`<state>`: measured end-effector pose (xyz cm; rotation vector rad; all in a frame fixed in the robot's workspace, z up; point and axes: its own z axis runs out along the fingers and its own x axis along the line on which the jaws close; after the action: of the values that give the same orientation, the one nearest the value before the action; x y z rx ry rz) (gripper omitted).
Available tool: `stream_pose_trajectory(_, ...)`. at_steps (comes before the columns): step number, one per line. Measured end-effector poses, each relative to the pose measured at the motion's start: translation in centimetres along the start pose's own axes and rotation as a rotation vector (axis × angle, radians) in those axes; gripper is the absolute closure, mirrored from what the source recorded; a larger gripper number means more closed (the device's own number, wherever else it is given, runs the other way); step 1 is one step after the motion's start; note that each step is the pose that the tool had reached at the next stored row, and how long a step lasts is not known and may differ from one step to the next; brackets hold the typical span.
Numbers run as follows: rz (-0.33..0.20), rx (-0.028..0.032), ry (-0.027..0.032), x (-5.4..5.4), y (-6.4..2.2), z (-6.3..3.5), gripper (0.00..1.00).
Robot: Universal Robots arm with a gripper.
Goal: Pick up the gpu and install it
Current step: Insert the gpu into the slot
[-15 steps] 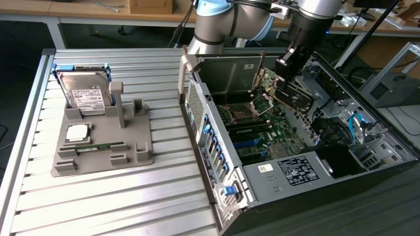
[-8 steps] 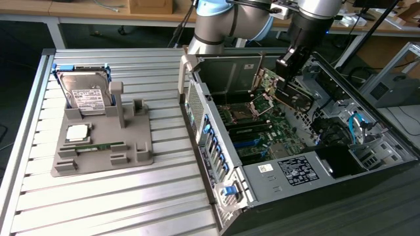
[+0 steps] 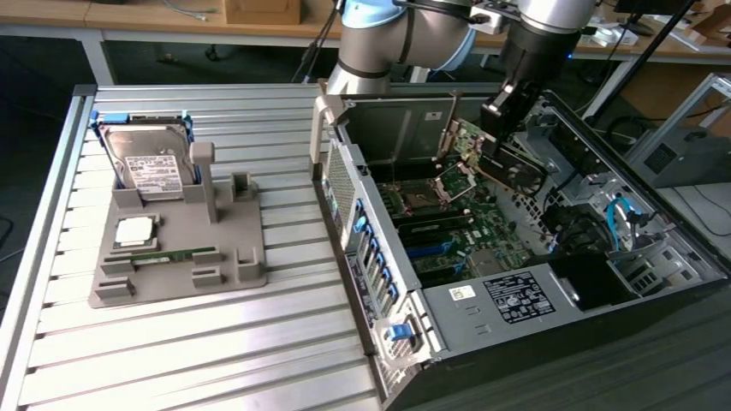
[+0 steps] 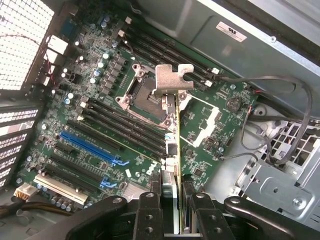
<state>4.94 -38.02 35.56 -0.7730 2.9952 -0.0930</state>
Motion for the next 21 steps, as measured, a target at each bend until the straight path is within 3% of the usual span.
stream_pose_trajectory(21,-0.071,-0.0018,-0.0048,0.0,0.01,0.08,0.73)
